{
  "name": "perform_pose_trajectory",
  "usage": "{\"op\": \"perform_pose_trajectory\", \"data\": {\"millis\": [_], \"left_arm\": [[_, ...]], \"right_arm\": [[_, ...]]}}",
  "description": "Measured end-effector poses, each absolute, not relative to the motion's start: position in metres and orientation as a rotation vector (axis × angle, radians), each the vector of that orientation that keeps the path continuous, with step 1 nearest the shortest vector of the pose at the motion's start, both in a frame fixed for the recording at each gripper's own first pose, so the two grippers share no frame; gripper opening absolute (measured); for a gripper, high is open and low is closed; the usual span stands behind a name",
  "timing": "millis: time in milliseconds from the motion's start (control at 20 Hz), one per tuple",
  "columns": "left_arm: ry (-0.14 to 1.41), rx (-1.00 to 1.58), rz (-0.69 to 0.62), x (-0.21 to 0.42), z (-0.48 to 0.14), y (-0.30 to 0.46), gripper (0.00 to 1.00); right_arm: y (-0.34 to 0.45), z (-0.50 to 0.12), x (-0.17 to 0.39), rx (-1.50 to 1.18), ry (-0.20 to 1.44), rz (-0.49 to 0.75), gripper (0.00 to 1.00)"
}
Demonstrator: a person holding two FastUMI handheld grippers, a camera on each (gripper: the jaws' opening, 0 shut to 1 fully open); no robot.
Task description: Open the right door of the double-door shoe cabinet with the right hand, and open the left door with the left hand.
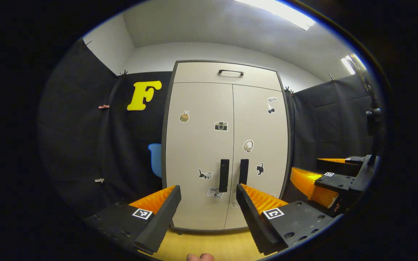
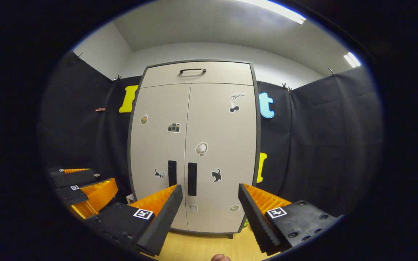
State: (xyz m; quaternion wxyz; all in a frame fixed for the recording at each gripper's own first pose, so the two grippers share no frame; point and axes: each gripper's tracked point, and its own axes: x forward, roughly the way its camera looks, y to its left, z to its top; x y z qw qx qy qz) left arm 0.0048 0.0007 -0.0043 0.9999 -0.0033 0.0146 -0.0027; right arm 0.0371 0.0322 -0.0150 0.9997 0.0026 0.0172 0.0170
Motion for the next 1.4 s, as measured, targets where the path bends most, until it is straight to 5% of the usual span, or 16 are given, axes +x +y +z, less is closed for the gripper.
{"op": "perform_pose_trajectory", "data": {"millis": [950, 1200, 1300, 1400], "left_arm": [[0.106, -0.033, 0.028, 0.010, -0.018, 0.011, 0.95], [0.120, -0.039, 0.036, 0.012, -0.024, 0.016, 0.95], [0.126, -0.040, 0.043, 0.012, -0.026, 0.018, 0.95], [0.127, -0.044, 0.050, 0.011, -0.027, 0.021, 0.95]], "right_arm": [[0.085, -0.111, 0.230, 0.076, 0.129, 0.040, 0.95], [0.088, -0.130, 0.255, 0.058, 0.149, 0.024, 0.74], [0.093, -0.134, 0.263, 0.052, 0.151, 0.027, 0.50], [0.093, -0.137, 0.266, 0.019, 0.154, -0.011, 0.43]]}}
